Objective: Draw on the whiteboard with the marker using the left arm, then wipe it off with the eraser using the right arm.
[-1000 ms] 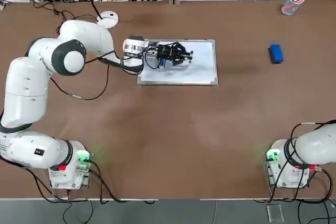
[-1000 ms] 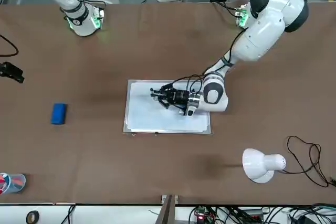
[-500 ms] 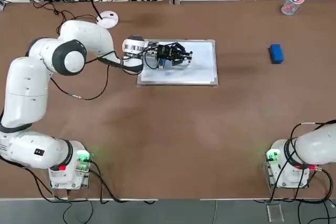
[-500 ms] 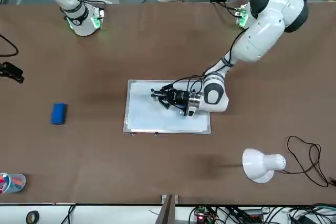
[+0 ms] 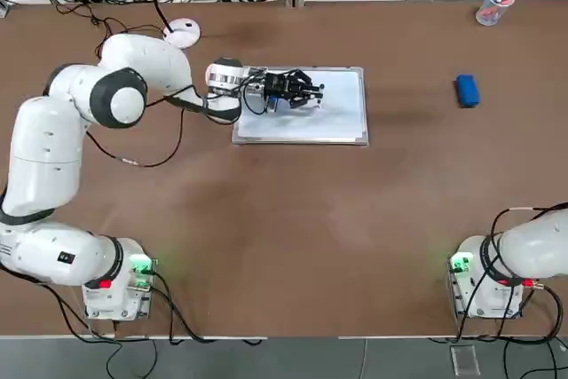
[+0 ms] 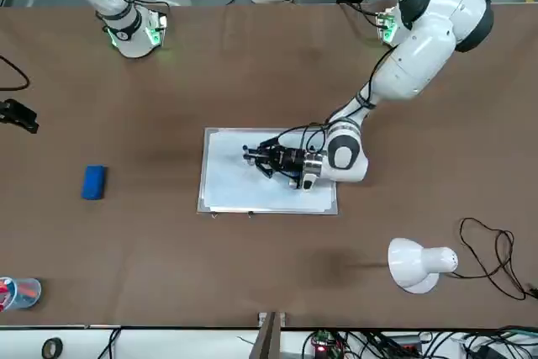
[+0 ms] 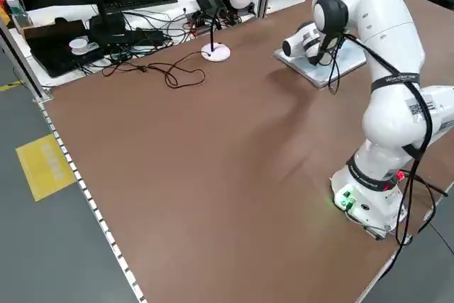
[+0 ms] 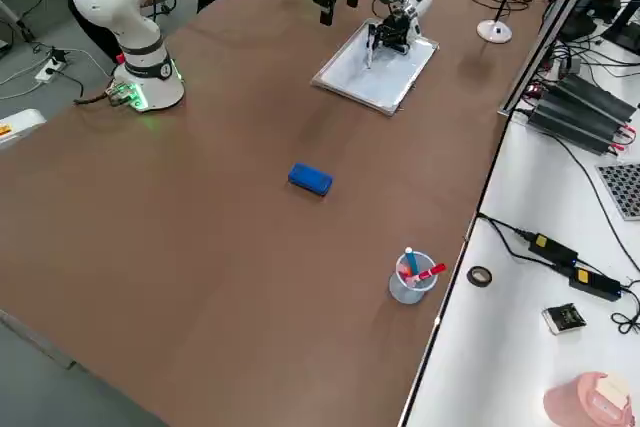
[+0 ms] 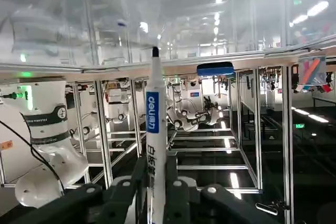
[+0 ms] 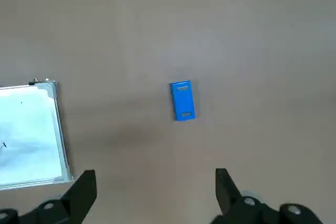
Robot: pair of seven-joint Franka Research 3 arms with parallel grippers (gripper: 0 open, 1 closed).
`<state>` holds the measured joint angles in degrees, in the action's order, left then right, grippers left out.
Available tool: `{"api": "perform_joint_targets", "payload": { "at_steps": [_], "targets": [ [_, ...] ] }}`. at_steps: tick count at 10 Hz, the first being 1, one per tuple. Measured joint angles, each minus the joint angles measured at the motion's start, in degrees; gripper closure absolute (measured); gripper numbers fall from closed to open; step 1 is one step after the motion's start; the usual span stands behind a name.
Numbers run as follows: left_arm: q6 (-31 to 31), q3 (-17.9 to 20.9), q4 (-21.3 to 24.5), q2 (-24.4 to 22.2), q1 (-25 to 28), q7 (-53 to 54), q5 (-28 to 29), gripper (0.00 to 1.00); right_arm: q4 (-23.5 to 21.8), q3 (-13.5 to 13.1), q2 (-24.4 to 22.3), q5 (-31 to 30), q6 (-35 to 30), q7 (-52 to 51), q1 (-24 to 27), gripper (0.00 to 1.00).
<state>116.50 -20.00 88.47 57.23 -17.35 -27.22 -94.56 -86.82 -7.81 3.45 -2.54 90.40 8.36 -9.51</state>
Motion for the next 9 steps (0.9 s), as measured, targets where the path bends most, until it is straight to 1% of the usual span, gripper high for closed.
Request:
{"api": "perform_joint_targets", "payload": {
  "at_steps": [4, 9],
  "targets": [
    [-0.2, 1.0, -1.0, -0.2, 0.0, -0.3, 2.4, 0.82, 0.0, 0.0, 0.0, 0.0, 0.0, 0.0, 0.0, 0.00],
    [-0.3, 1.6, -1.3, -0.5, 0.0, -0.5, 3.6, 0.82, -0.3, 0.0, 0.0, 0.0, 0.6, 0.0, 0.0, 0.00]
  ]
}}
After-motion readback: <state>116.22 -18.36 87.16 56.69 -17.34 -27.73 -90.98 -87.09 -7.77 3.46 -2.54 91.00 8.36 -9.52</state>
